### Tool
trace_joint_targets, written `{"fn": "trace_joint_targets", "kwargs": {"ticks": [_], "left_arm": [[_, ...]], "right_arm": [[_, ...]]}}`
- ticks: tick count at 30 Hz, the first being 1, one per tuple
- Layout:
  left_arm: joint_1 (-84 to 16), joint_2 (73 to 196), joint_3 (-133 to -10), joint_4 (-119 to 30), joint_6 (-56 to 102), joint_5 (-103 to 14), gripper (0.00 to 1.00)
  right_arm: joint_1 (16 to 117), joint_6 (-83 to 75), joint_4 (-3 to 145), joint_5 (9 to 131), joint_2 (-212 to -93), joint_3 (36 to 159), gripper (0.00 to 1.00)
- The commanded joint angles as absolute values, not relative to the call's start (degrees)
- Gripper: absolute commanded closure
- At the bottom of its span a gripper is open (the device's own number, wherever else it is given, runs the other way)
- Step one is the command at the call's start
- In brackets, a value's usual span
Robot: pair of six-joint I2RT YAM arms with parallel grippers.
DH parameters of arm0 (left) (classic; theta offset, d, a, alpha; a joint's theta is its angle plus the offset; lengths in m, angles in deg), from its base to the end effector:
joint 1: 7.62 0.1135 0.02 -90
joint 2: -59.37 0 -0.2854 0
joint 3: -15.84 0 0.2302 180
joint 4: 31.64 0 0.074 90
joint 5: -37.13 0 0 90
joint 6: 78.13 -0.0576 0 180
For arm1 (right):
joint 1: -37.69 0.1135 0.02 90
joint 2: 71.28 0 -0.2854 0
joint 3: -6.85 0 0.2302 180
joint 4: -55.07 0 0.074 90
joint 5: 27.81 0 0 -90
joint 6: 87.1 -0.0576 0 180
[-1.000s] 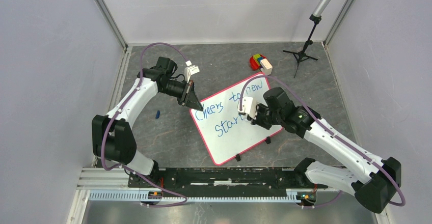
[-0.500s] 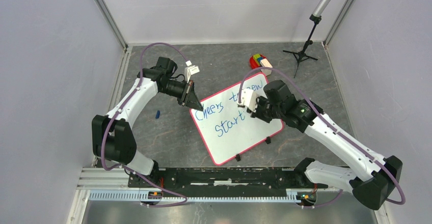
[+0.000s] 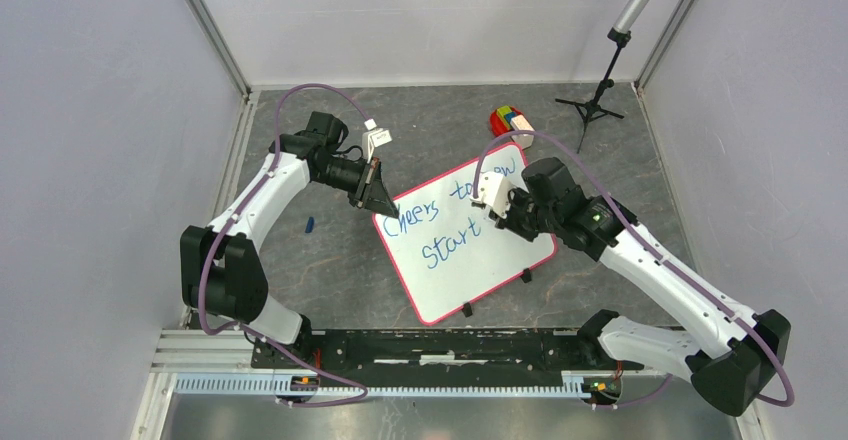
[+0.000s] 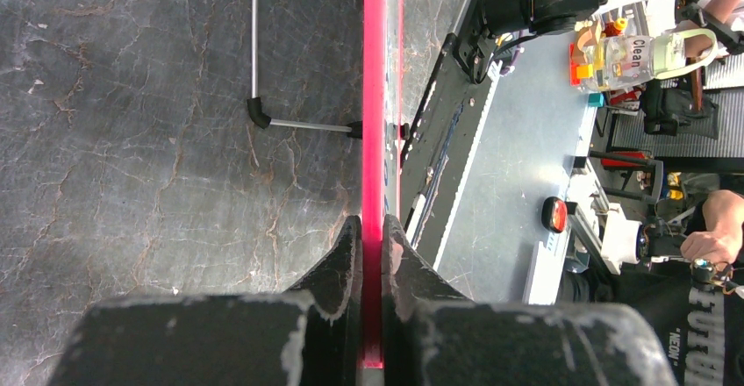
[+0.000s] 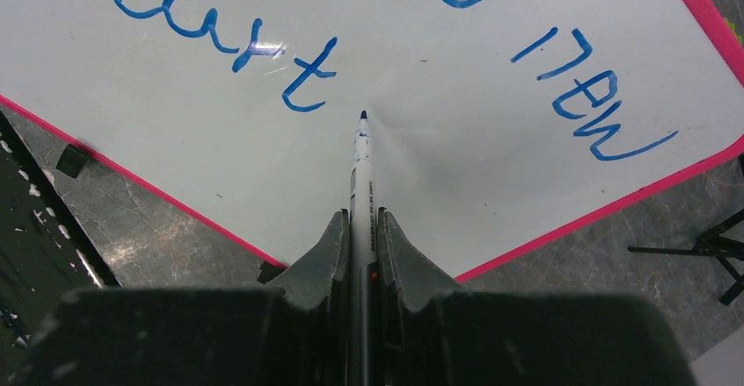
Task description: Write a sentence on the whiteboard
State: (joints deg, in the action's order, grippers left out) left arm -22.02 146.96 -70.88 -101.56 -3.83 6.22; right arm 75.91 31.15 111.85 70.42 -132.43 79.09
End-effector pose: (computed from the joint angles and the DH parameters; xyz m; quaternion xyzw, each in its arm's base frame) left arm 0.2514 -0.1156 0.2973 0.3022 0.8070 -0.4845 0.1507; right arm 0.1518 0.1300 0.3140 -0.5289 0.7578 0.0989 0.3689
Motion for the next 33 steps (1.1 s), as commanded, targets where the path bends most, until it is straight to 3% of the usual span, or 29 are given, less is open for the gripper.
{"fn": "trace_joint_targets", "kwargs": {"ticks": [1, 33], "left_arm": [[-22.4, 146.0, -72.1, -100.3, -6.0, 4.7, 0.98], [-22.4, 146.4, -72.0, -100.3, -6.1, 4.4, 0.98]], "right_arm": [[75.4, 30.5, 110.1, 69.0, -132.6, 78.8, 1.0], [75.4, 31.6, 109.5, 73.9, -135.6, 81.3, 1.0]]}}
